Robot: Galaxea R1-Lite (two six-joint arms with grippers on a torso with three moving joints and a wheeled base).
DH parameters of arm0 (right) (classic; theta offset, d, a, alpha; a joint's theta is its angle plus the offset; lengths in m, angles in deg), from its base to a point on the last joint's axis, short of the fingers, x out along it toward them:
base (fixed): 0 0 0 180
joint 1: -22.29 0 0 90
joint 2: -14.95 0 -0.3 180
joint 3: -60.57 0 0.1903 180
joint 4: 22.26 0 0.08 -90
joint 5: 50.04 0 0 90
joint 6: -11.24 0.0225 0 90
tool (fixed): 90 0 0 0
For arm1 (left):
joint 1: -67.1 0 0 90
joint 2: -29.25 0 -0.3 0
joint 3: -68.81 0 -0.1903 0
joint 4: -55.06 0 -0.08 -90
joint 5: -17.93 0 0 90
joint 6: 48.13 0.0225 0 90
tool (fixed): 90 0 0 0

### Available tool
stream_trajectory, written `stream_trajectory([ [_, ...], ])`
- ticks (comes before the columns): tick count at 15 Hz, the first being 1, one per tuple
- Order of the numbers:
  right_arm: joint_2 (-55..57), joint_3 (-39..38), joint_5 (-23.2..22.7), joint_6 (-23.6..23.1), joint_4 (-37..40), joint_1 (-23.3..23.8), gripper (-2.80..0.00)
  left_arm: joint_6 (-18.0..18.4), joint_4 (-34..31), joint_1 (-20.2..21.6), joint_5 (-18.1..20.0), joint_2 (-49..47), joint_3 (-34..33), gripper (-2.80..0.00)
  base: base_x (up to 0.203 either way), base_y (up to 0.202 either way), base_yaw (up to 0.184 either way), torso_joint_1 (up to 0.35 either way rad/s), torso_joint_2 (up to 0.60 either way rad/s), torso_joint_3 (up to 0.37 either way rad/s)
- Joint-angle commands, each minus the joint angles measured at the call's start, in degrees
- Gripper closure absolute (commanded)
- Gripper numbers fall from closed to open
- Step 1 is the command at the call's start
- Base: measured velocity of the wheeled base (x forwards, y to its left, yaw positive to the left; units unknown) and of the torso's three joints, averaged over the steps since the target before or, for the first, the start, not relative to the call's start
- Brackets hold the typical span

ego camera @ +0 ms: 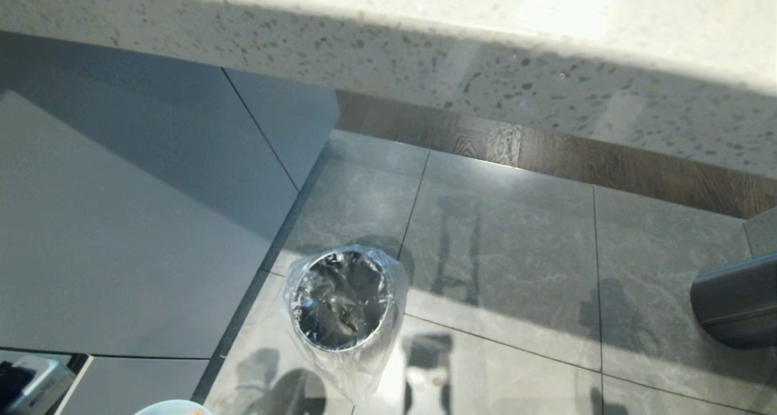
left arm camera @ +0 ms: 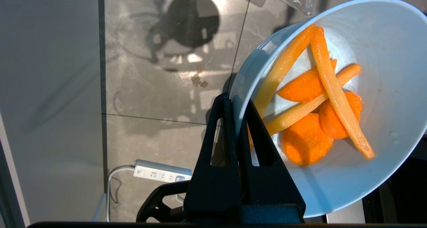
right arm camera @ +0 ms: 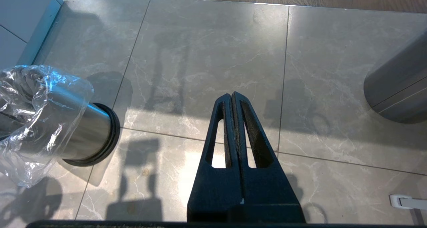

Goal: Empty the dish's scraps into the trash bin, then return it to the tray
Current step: Move the bowl over the trash can

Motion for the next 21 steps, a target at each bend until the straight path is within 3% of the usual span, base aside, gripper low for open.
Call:
stream_trajectory([
  [1, 0.0, 0.0, 0.0, 0.1, 0.0, 0.0, 0.0, 0.0, 1.4, -1.4, -0.1, -2.0, 0.1, 0.0, 0.0, 0.0, 0.0, 0.0, 0.0, 0.0],
  [9, 0.0, 0.0, 0.0, 0.1, 0.0, 0.0, 0.0, 0.2, 4.6, -1.6, -0.5, -8.5, 3.2, 0.0, 0.0, 0.0, 0.0, 0.0, 0.0, 0.0],
  [17, 0.0, 0.0, 0.0, 0.1, 0.0, 0.0, 0.0, 0.3, 16.9, -1.2, -1.1, -16.9, 1.8, 0.0, 0.0, 0.0, 0.0, 0.0, 0.0, 0.0],
  [21, 0.0, 0.0, 0.0, 0.1, 0.0, 0.0, 0.0, 0.5, 25.4, -1.2, -7.7, -18.0, -2.3, 0.0, 0.0, 0.0, 0.0, 0.0, 0.0, 0.0],
])
